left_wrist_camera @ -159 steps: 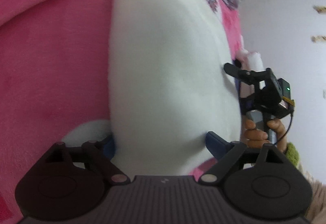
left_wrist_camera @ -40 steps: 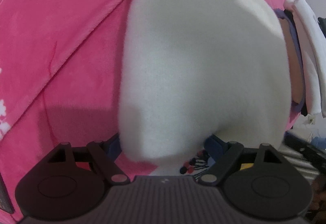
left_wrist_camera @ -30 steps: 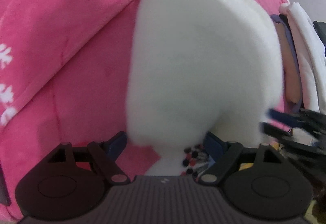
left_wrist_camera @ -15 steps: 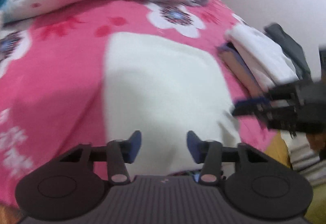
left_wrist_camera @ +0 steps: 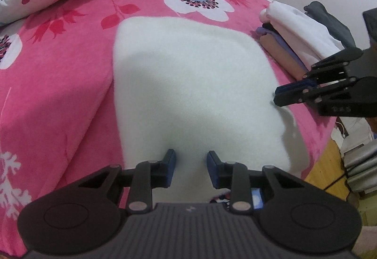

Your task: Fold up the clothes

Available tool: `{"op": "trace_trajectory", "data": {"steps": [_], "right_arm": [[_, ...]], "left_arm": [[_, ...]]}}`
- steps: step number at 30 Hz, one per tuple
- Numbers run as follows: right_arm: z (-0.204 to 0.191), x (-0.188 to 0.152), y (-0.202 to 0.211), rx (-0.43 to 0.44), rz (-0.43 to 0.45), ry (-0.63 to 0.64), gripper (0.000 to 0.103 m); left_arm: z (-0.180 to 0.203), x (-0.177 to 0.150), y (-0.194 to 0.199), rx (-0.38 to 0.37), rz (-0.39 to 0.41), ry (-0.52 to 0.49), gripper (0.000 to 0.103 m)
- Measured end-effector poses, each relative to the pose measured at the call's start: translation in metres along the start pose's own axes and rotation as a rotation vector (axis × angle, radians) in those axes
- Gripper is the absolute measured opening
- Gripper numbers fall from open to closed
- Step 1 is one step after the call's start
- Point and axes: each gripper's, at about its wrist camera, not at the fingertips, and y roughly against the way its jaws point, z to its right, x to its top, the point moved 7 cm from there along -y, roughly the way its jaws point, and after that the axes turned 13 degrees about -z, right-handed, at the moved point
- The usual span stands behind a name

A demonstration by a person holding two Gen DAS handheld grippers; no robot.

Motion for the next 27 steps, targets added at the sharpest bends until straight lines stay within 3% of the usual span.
{"op": "trace_trajectory", "data": {"steps": [3, 6, 10, 14, 17, 23, 25, 27], "right_arm": [[0.012, -0.009, -0.021, 0.022, -0.023, 0.008, 0.005], [0.014, 0.004, -0.004, 0.035, -0.034, 0.016, 0.004], [0.021, 0.03, 0.023, -0.014, 0.047, 0.043, 0.005], [0.047, 0.028, -0.028, -0.093, -0.03, 0.076, 0.004], [0.054, 0.029, -0.034, -0.068, -0.042, 0.076, 0.003], [0.054, 0.073, 0.012, -0.081, 0.074, 0.053, 0.005], [0.058, 0.087, -0.002, -0.088, 0.093, 0.061, 0.005], [0.071, 0.089, -0.039, -0.12, 0.044, 0.058, 0.005]], "left_arm": [[0.015, 0.007, -0.006, 0.016, -0.01, -0.015, 0.033], [0.011, 0.012, -0.006, 0.024, -0.021, 0.004, 0.033], [0.008, 0.012, -0.006, 0.022, -0.016, 0.027, 0.033], [0.003, 0.01, -0.003, 0.015, 0.004, 0.044, 0.033], [-0.002, 0.002, 0.003, 0.012, 0.009, 0.065, 0.037], [-0.006, -0.006, 0.008, 0.007, 0.033, 0.101, 0.039], [-0.007, -0.007, 0.009, 0.008, 0.041, 0.105, 0.039], [-0.006, -0.006, 0.009, 0.007, 0.052, 0.104, 0.039]]}}
